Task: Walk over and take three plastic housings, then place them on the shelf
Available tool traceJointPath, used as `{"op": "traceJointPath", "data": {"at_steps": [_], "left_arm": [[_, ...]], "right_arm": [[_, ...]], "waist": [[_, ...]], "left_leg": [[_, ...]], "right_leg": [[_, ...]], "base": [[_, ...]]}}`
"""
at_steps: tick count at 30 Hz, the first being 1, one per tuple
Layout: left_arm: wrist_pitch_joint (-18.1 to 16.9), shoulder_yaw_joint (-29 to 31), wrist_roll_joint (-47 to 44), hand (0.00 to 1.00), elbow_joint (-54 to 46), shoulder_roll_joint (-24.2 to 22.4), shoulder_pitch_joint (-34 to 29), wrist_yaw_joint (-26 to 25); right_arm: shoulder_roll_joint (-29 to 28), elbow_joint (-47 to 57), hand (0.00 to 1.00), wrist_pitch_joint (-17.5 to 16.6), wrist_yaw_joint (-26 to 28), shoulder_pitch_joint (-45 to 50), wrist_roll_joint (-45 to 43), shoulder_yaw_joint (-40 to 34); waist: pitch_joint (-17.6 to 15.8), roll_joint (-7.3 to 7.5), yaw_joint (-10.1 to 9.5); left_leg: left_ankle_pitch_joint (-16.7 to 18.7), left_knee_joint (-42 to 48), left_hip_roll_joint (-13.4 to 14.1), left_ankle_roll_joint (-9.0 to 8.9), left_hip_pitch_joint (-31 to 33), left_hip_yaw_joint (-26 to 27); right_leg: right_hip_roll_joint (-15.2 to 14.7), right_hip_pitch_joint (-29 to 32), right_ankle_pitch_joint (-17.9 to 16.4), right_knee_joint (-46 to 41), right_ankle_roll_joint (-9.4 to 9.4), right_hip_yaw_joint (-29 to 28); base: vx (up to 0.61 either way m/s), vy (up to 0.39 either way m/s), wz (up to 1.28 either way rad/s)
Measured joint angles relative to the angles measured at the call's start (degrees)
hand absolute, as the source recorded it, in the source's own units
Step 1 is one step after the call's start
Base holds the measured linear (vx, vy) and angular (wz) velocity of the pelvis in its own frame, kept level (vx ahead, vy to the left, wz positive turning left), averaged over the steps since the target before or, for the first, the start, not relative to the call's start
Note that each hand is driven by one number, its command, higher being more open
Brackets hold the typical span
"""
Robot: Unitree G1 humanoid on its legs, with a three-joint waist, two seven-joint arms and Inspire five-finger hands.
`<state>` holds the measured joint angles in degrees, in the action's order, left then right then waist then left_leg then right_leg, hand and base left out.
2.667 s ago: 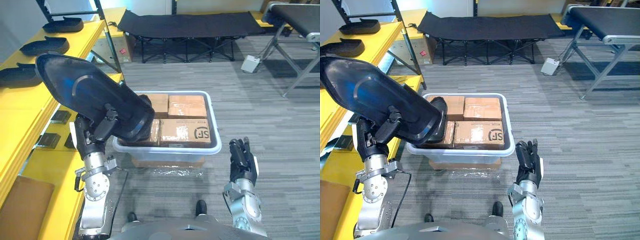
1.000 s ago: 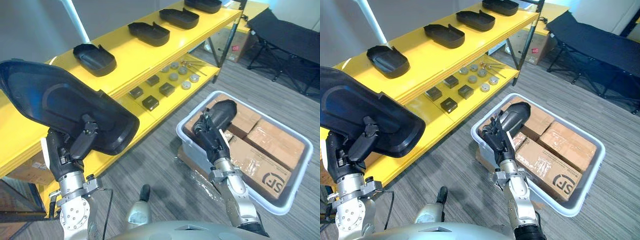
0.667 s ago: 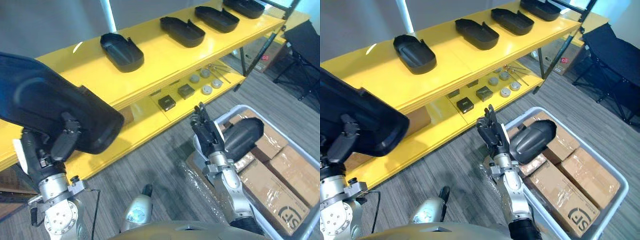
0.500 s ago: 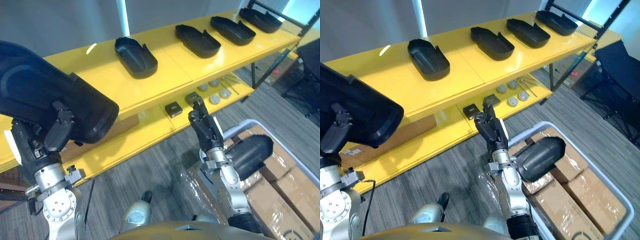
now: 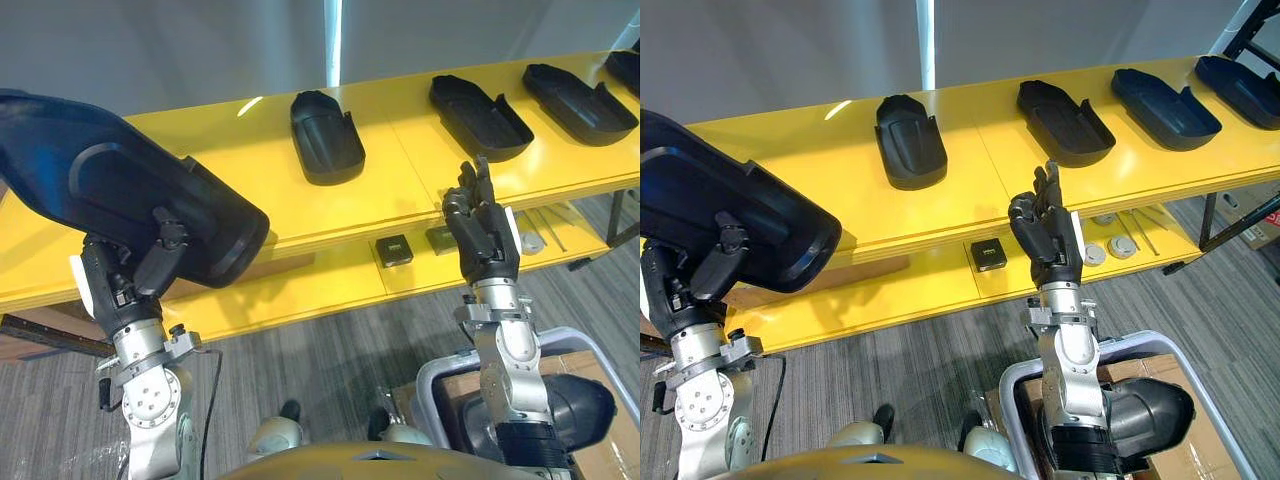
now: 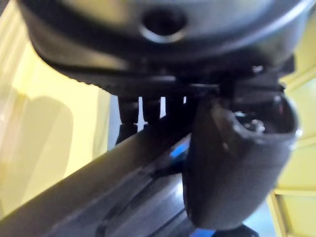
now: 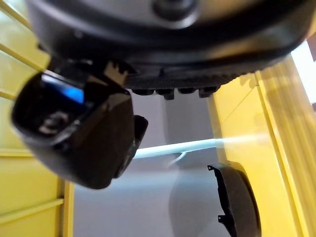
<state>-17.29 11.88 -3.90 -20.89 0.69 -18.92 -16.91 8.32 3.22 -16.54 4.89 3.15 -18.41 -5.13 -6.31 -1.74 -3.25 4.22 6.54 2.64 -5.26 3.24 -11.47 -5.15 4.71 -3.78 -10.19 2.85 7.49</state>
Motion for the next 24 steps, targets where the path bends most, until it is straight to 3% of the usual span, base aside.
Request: {"op": "traceJointPath", "data": {"at_steps": [4,6,8,10,11,14,16,17,18,19,20,21,24], "left_arm": [[0.0,-0.4,0.0,0.0,-0.1,0.0,-0.2,-0.2],[0.0,-1.3,0.0,0.0,-0.4,0.0,-1.2,-0.1],[0.0,-3.1,0.0,0.0,-0.4,-0.1,-1.3,0.1],[-0.3,-3.7,0.0,0.0,-0.5,-0.2,-1.3,1.0],[-0.5,-4.2,0.0,0.0,-0.6,-0.3,-1.3,1.2],[-1.5,-4.3,0.0,0.0,-1.1,-0.5,-1.3,2.5],[-2.0,-4.4,0.0,0.0,-1.1,-0.5,-1.3,3.4],[-2.5,-4.4,0.1,0.0,-1.1,-0.4,-1.5,3.7],[-3.2,-4.9,0.2,0.0,-1.1,-0.5,-1.8,4.0],[-3.5,-4.8,0.3,0.0,-1.1,0.2,-1.6,4.2],[-3.7,-4.5,0.3,0.0,-1.2,1.6,-1.5,4.5],[-3.6,-4.1,0.2,0.0,-1.1,2.7,-1.0,5.0],[-1.2,-1.5,0.2,0.0,-1.0,4.6,-0.1,6.3]], "right_arm": [[-3.8,0.2,1.0,-0.1,0.1,2.6,-0.1,0.1],[-5.1,1.4,1.0,-0.1,0.1,5.5,0.0,1.0],[-5.9,2.5,1.0,-0.2,0.3,7.9,0.0,1.1],[-5.9,4.0,1.0,-0.2,0.5,8.1,0.0,0.1],[-6.0,5.4,1.0,-0.8,0.5,8.1,-0.1,-0.7],[-5.8,8.6,1.0,-5.0,0.3,8.1,-0.1,-1.2],[-5.7,8.7,1.0,-6.5,-0.2,8.1,-0.1,-1.3],[-5.5,8.4,1.0,-6.7,-0.5,8.1,-0.3,-1.4],[-4.8,8.2,1.0,-7.0,-0.9,8.5,-1.1,-1.5],[-5.0,7.2,1.0,-7.7,-1.1,8.5,-1.2,-1.4],[-6.9,4.8,1.0,-7.9,-1.9,8.7,-1.3,-1.2],[-8.1,2.7,1.0,-7.9,-2.0,8.7,-1.3,-0.7],[-9.1,-0.1,1.0,-7.5,-2.1,8.3,-2.2,1.3]], "waist": [[0.1,0.12,0.19],[-0.1,-0.01,0.44],[-1.1,-0.02,0.49],[-1.6,0.21,0.73],[-1.7,0.09,0.98],[-1.9,0.42,2.32],[-1.8,0.26,1.99],[-1.4,-0.44,2.04],[0.1,-2.71,2.3],[0.3,-2.3,2.51],[1.0,0.18,3.06],[1.4,1.94,3.52],[0.5,2.25,3.3]], "left_leg": [[0.2,-0.2,-0.7,0.73,-1.2,2.2],[1.9,5.6,-1.0,0.63,0.9,3.0],[2.8,19.7,-0.8,0.29,6.7,8.4],[5.4,21.2,2.4,4.49,7.2,14.6],[5.9,20.1,4.3,5.26,7.2,16.7],[3.2,14.1,9.8,4.1,7.0,19.2],[1.2,12.3,11.1,3.04,5.2,19.3],[0.8,12.6,10.9,2.99,3.5,19.6],[0.2,11.8,10.8,3.42,1.8,20.1],[0.9,11.4,10.4,-3.68,1.3,20.7],[1.9,11.2,7.0,-2.55,1.1,22.0],[2.2,11.2,5.4,-1.93,1.8,22.6],[1.6,9.0,5.2,-0.92,0.6,24.3]], "right_leg": [[-0.6,-1.6,0.1,2.1,0.29,-1.1],[-0.8,-2.6,-1.0,2.3,-0.46,-0.5],[-1.2,-5.1,-1.1,2.4,-0.55,0.8],[-2.4,-7.2,-1.4,2.6,-0.53,2.6],[-3.2,-7.8,-1.6,2.6,-0.39,2.8],[-7.8,-8.4,-3.4,-0.1,1.75,2.9],[-10.8,-7.9,-5.0,-2.8,4.13,1.5],[-12.4,-7.8,-5.8,-3.9,5.48,0.0],[-12.5,-7.7,-5.9,-4.0,6.9,-0.5],[-13.5,-7.8,-6.0,-4.0,8.36,-1.1],[-16.8,-7.9,-5.8,-2.7,8.01,-2.6],[-17.8,-7.9,-1.5,-0.9,7.64,-3.1],[-17.7,-6.5,7.0,0.1,8.33,1.1]], "base": [[-0.01,0.06,-0.13],[-0.05,0.028,0.13],[-0.08,0.051,0.35],[-0.12,0.033,0.31],[-0.06,0.078,0.38],[0.01,0.196,0.23],[0.03,0.383,-0.22],[0.1,0.582,-0.36],[0.12,0.615,-0.31],[0.14,0.515,-0.17],[0.16,0.435,-0.01],[0.15,0.394,-0.09],[0.09,0.274,-0.22]]}}
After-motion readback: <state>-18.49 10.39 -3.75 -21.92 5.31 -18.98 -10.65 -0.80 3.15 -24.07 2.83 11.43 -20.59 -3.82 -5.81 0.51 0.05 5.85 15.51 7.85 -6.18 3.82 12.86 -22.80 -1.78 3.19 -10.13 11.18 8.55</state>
